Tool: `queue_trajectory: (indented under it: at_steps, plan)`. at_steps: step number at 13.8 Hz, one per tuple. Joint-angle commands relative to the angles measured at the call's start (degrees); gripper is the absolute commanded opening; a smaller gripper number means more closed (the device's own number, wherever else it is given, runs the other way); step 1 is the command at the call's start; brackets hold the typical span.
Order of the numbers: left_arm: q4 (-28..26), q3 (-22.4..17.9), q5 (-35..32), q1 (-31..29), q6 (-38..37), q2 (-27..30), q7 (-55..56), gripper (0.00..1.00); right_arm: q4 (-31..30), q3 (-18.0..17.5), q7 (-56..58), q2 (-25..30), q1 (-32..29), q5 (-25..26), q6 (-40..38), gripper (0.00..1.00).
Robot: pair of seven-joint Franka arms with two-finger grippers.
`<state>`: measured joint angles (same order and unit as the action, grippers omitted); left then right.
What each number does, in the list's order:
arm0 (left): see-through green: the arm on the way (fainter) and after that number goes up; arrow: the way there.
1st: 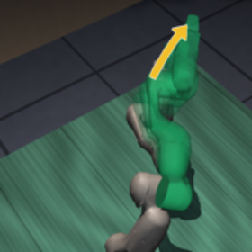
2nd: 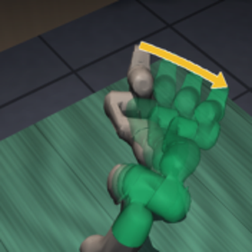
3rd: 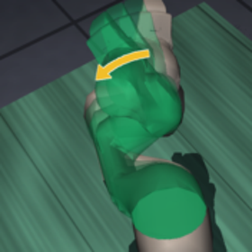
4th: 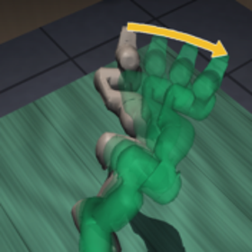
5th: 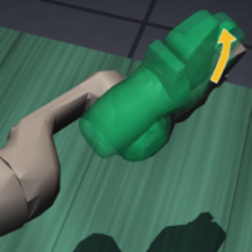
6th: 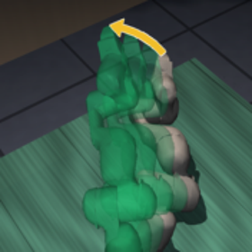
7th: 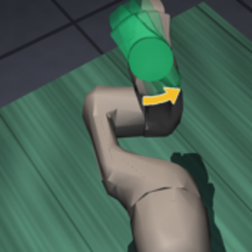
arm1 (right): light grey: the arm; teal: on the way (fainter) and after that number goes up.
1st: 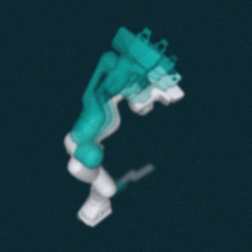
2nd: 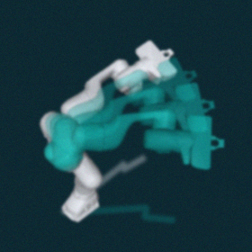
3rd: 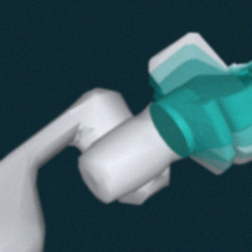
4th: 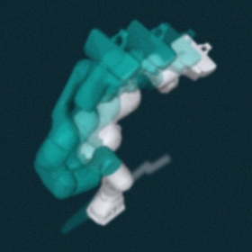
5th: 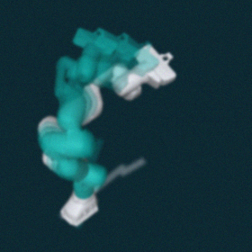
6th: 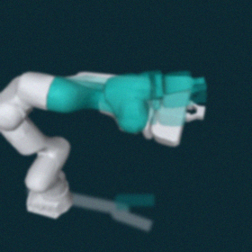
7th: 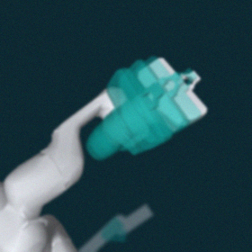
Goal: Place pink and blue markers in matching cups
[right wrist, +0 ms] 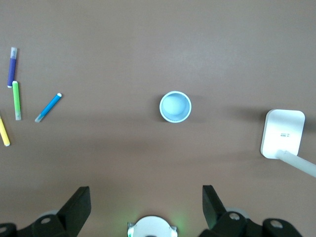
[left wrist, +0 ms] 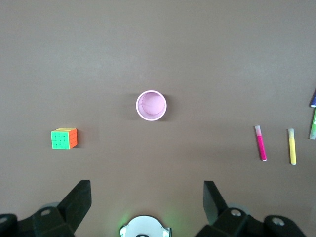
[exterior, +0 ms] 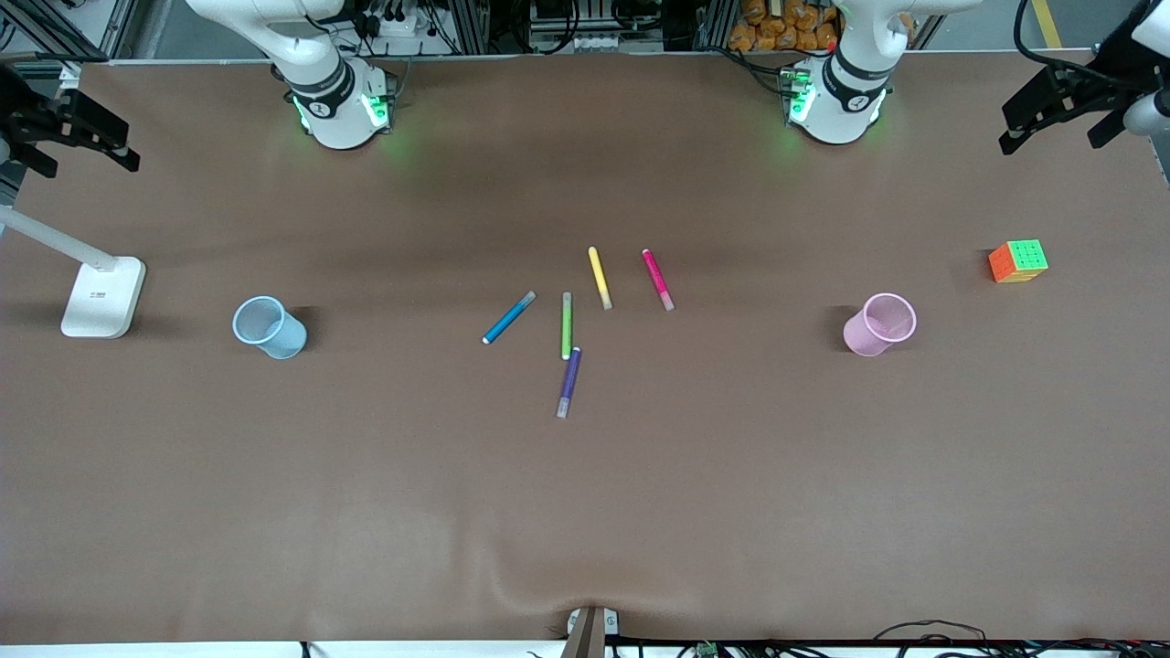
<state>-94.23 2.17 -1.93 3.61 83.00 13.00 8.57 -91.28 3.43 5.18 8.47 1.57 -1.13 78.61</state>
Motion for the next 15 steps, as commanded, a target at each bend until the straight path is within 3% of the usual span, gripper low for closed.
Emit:
queue_trajectory:
  at_steps: [1, 15]
  plan:
    - [3.0, -0.2, -0.2, -0.2, -1.8, -0.6, -0.4, 1.0, 6.6, 1.3, 0.5, -5.0, 0.7, -0.5, -2.9, 1.0]
    - [3.4, -0.9, -0.9, -0.1, -6.5, -0.6, -1.3, 1.0, 6.0, 1.0, 0.4, -4.6, 0.1, -0.6, -2.9, 1.0]
